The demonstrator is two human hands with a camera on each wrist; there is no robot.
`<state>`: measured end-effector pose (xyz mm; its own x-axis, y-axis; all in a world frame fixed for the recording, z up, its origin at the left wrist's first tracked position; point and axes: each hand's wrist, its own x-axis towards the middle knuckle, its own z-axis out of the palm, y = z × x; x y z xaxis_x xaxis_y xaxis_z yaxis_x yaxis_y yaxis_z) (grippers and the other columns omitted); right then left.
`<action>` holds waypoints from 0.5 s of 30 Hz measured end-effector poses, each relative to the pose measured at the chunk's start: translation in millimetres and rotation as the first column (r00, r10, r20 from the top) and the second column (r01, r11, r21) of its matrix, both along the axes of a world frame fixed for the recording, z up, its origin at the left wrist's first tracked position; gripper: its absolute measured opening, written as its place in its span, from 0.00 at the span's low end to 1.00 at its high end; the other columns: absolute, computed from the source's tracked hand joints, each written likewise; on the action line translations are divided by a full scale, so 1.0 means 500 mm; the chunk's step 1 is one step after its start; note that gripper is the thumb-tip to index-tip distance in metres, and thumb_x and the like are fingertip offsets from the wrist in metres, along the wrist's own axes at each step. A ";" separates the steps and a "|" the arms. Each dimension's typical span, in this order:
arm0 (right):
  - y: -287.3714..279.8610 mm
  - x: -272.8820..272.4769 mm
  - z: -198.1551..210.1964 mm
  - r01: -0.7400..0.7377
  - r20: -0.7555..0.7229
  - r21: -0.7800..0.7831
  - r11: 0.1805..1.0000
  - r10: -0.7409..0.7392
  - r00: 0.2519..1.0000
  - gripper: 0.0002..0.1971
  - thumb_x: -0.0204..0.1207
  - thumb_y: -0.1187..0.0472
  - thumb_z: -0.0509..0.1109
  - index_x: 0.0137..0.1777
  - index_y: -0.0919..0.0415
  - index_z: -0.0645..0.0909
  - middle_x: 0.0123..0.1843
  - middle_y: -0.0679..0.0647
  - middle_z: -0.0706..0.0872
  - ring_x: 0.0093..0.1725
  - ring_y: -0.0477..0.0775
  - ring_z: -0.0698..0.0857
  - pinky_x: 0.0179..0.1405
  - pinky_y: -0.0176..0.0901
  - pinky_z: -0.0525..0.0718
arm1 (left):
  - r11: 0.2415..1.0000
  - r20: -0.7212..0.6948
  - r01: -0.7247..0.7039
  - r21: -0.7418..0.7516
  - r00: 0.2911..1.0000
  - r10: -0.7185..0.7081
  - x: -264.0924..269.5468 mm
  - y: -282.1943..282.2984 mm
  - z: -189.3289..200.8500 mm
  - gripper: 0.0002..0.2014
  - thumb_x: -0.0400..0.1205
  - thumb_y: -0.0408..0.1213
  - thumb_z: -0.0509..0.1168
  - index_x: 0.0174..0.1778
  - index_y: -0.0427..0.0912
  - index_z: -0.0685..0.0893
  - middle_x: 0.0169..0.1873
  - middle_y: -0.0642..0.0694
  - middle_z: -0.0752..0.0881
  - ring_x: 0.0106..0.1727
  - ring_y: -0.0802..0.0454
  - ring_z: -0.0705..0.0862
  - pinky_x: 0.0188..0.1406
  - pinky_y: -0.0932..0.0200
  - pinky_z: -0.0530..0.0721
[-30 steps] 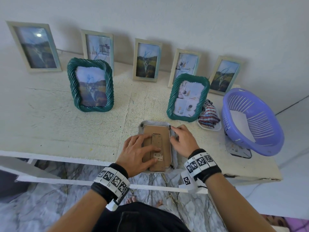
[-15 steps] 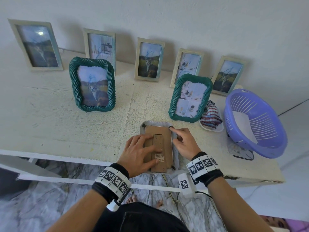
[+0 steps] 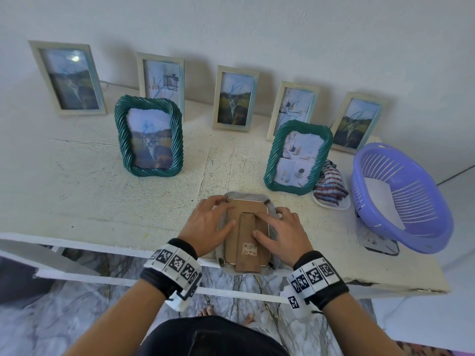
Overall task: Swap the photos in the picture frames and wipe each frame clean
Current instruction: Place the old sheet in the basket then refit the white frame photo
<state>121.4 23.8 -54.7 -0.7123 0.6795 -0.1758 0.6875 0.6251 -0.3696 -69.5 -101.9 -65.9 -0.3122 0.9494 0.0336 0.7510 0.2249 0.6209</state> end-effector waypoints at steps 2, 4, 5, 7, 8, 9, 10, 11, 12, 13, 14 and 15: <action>-0.001 0.001 -0.001 0.007 -0.014 -0.012 1.000 -0.007 1.000 0.33 0.70 0.29 0.55 0.74 0.38 0.72 0.68 0.54 0.71 0.63 0.58 0.69 0.63 0.52 0.74 | 0.996 -0.068 -0.061 -0.060 0.996 0.057 -0.013 0.012 0.001 0.27 0.81 0.55 0.60 0.73 0.44 0.76 0.72 0.43 0.72 0.70 0.43 0.72 0.69 0.43 0.75; -0.001 0.002 -0.002 0.016 -0.017 -0.022 1.000 -0.016 1.000 0.35 0.67 0.27 0.51 0.73 0.37 0.72 0.67 0.54 0.71 0.63 0.57 0.69 0.63 0.51 0.74 | 0.990 -0.070 -0.084 -0.111 0.995 0.076 -0.018 0.020 0.002 0.27 0.82 0.51 0.61 0.75 0.43 0.73 0.72 0.44 0.72 0.71 0.43 0.71 0.70 0.46 0.72; -0.002 0.001 -0.001 0.019 -0.013 -0.026 0.999 -0.019 1.000 0.37 0.66 0.26 0.49 0.73 0.36 0.72 0.67 0.53 0.70 0.63 0.57 0.69 0.63 0.51 0.74 | 0.990 -0.053 -0.073 -0.117 0.996 0.067 -0.019 0.024 0.004 0.28 0.82 0.53 0.60 0.76 0.42 0.73 0.71 0.44 0.73 0.71 0.44 0.71 0.69 0.47 0.71; -0.002 0.002 0.000 0.020 -0.008 -0.029 0.999 -0.020 1.000 0.38 0.65 0.26 0.48 0.74 0.37 0.71 0.67 0.53 0.70 0.63 0.57 0.69 0.63 0.50 0.74 | 0.991 0.001 -0.053 -0.122 0.999 0.053 -0.019 0.028 0.011 0.33 0.78 0.57 0.55 0.74 0.40 0.74 0.70 0.45 0.74 0.70 0.45 0.73 0.69 0.48 0.71; -0.002 0.002 0.000 0.020 -0.009 -0.031 0.999 -0.020 1.000 0.38 0.65 0.26 0.48 0.74 0.37 0.71 0.68 0.53 0.70 0.63 0.57 0.69 0.63 0.51 0.73 | 0.991 0.036 -0.050 -0.125 0.998 0.055 -0.021 0.030 0.012 0.34 0.76 0.58 0.54 0.74 0.40 0.74 0.70 0.45 0.75 0.70 0.46 0.73 0.70 0.49 0.70; -0.003 0.002 0.001 0.022 -0.006 -0.035 0.999 -0.023 1.000 0.38 0.65 0.26 0.48 0.74 0.37 0.71 0.68 0.53 0.70 0.64 0.57 0.69 0.64 0.51 0.73 | 0.991 0.087 -0.053 -0.124 0.994 0.064 -0.024 0.031 0.013 0.36 0.75 0.61 0.54 0.74 0.40 0.75 0.70 0.46 0.76 0.70 0.47 0.73 0.70 0.50 0.70; -0.002 0.001 0.000 0.022 -0.006 -0.036 0.999 -0.023 1.000 0.38 0.64 0.26 0.48 0.74 0.37 0.71 0.69 0.54 0.70 0.64 0.57 0.68 0.64 0.51 0.73 | 0.991 0.156 -0.063 -0.120 0.984 0.082 -0.027 0.033 0.015 0.36 0.75 0.62 0.55 0.73 0.40 0.76 0.69 0.45 0.76 0.70 0.48 0.74 0.71 0.51 0.70; -0.002 0.001 0.001 0.023 0.001 -0.037 0.999 -0.023 1.000 0.38 0.64 0.26 0.47 0.74 0.37 0.71 0.69 0.53 0.70 0.64 0.57 0.68 0.64 0.52 0.74 | 0.990 0.237 -0.078 -0.116 0.966 0.104 -0.030 0.034 0.017 0.33 0.78 0.60 0.60 0.73 0.40 0.77 0.69 0.45 0.77 0.70 0.48 0.74 0.71 0.55 0.69; -0.001 0.001 0.000 0.021 0.004 -0.034 0.999 -0.021 1.000 0.38 0.64 0.26 0.47 0.74 0.37 0.71 0.69 0.53 0.70 0.65 0.57 0.68 0.64 0.52 0.74 | 0.989 0.311 -0.091 -0.117 0.942 0.123 -0.033 0.036 0.020 0.28 0.81 0.53 0.64 0.72 0.39 0.78 0.68 0.44 0.77 0.70 0.49 0.75 0.70 0.59 0.68; -0.001 0.001 0.001 0.020 0.011 -0.032 0.999 -0.019 1.000 0.38 0.65 0.26 0.47 0.74 0.36 0.71 0.70 0.53 0.70 0.65 0.57 0.68 0.65 0.53 0.74 | 0.988 0.362 -0.094 -0.121 0.923 0.132 -0.037 0.037 0.024 0.23 0.82 0.46 0.66 0.71 0.39 0.79 0.68 0.44 0.78 0.70 0.50 0.75 0.69 0.61 0.68; -0.001 0.001 0.000 0.017 0.015 -0.029 0.999 -0.016 1.000 0.38 0.65 0.26 0.47 0.74 0.36 0.71 0.70 0.53 0.69 0.65 0.57 0.68 0.65 0.53 0.74 | 0.988 0.388 -0.093 -0.122 0.912 0.134 -0.040 0.038 0.025 0.20 0.83 0.42 0.67 0.70 0.39 0.80 0.68 0.44 0.78 0.70 0.51 0.76 0.69 0.62 0.68; -0.001 0.001 0.000 0.015 0.020 -0.027 1.000 -0.014 1.000 0.38 0.65 0.26 0.47 0.74 0.36 0.70 0.71 0.53 0.69 0.66 0.57 0.68 0.65 0.53 0.74 | 0.988 0.407 -0.094 -0.122 0.903 0.136 -0.044 0.039 0.025 0.19 0.83 0.40 0.67 0.69 0.39 0.81 0.67 0.44 0.78 0.70 0.51 0.76 0.70 0.62 0.68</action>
